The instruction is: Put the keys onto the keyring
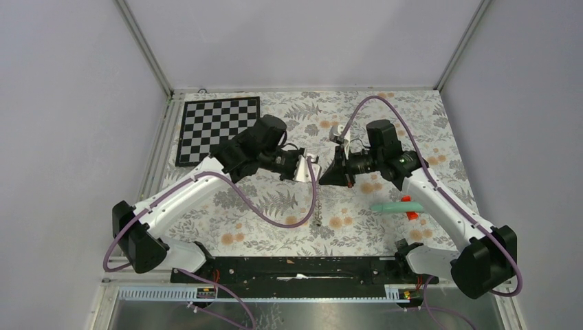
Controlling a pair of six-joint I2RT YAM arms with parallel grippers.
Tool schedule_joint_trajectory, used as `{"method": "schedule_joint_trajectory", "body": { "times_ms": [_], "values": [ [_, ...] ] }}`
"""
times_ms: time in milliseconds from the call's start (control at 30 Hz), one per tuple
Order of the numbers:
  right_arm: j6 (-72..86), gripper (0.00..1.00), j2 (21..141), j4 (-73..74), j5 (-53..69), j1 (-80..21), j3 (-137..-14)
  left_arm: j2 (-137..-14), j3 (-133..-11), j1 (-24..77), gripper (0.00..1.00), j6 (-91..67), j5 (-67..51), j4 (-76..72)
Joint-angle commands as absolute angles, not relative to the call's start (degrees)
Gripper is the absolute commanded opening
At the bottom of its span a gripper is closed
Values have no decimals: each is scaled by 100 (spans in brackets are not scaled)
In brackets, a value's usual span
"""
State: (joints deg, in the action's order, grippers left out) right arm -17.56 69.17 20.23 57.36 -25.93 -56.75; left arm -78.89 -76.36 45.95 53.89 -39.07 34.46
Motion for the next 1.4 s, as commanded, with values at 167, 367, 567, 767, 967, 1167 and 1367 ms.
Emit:
{"method": "schedule_joint_trajectory", "body": {
  "times_ms": [167, 367, 567, 767, 967, 1167, 1367],
  "values": [
    [-1056, 0, 7175, 1419, 6044, -2646, -5765, -7824, -8057, 5018, 0, 5988, -3080, 3861],
    [-845, 0, 7335, 1293, 6185, -2646, -5757, -7936, -8068, 5320, 0, 6310, -2404, 4034],
    [-844, 0, 7314, 1270, 6194, -2646, -5681, -7984, -8077, 5412, 0, 6476, -1966, 4034],
    [-954, 0, 7283, 1336, 6171, -2645, -5595, -7939, -8048, 5423, 0, 6469, -1696, 3958],
    [-1015, 0, 7293, 1404, 6157, -2650, -5620, -7929, -8024, 5421, 0, 6512, -1620, 3951],
    [-1039, 0, 7243, 1408, 6124, -2646, -5588, -7884, -7922, 5415, 0, 6550, -1639, 3947],
    [-1008, 0, 7276, 1405, 6163, -2644, -5604, -7895, -7798, 5419, 0, 6559, -1717, 3899]
  ]
}}
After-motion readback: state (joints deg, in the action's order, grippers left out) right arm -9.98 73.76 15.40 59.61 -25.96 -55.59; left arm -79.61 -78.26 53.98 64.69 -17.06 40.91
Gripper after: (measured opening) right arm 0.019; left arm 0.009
